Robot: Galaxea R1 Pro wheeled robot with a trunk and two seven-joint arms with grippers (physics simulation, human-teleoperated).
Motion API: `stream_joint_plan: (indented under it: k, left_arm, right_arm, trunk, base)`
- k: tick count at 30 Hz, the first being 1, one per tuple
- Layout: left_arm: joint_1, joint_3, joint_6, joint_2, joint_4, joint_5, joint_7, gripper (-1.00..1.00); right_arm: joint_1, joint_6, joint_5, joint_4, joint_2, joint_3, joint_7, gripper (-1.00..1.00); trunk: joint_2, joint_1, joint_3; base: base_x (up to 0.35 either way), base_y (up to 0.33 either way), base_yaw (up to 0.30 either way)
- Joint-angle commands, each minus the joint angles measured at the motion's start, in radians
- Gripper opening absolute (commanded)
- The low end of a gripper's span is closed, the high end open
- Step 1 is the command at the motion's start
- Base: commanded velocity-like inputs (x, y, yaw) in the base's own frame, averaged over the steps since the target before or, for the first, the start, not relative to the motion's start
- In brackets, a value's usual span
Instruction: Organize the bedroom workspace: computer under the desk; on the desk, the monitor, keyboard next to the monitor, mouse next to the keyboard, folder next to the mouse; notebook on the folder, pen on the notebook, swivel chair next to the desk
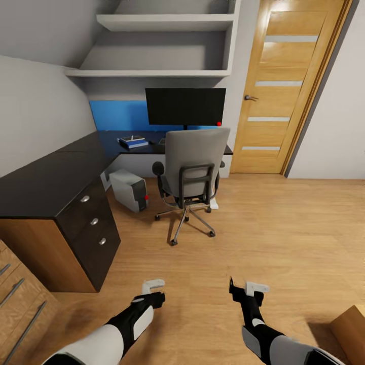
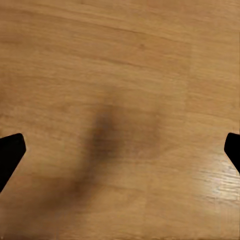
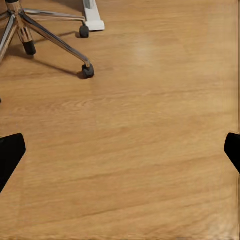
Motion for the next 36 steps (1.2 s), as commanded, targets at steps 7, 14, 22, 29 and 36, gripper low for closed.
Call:
stream_joint_plan:
  k: [7,14,22,29,36]
  left_arm:
    - [0.000,-0.004,-0.136,0.000,0.174,0.002,0.005,1.00]
    - [0.162,-0.002,-0.227,0.022,0.204,0.002,0.004,1.00]
    - [0.291,-0.002,-0.363,0.076,0.206,0.001,0.002,1.00]
    - [0.312,-0.002,-0.376,0.127,0.206,0.000,0.003,1.00]
    - [0.314,-0.004,-0.376,0.128,0.206,-0.001,0.005,1.00]
  right_arm:
    - [0.109,-0.072,0.000,0.007,0.001,0.009,-0.009,1.00]
    - [0.190,-0.075,-0.002,0.051,-0.002,0.009,-0.011,1.00]
    - [0.253,-0.074,-0.003,0.063,-0.007,0.007,-0.014,1.00]
    - [0.265,-0.073,-0.003,0.063,-0.003,0.008,-0.011,1.00]
    - [0.266,-0.073,-0.003,0.063,-0.005,0.008,-0.011,1.00]
  trunk:
    - [0.049,-0.027,0.021]
    - [0.098,-0.054,0.043]
    - [0.154,-0.085,0.068]
    - [0.203,-0.111,0.090]
    - [0.252,-0.138,0.112]
  base:
    - [-0.009,0.000,0.000]
    - [-0.001,0.000,0.000]
    - [0.000,0.000,0.000]
    - [0.000,0.000,0.000]
    - [0.000,0.000,0.000]
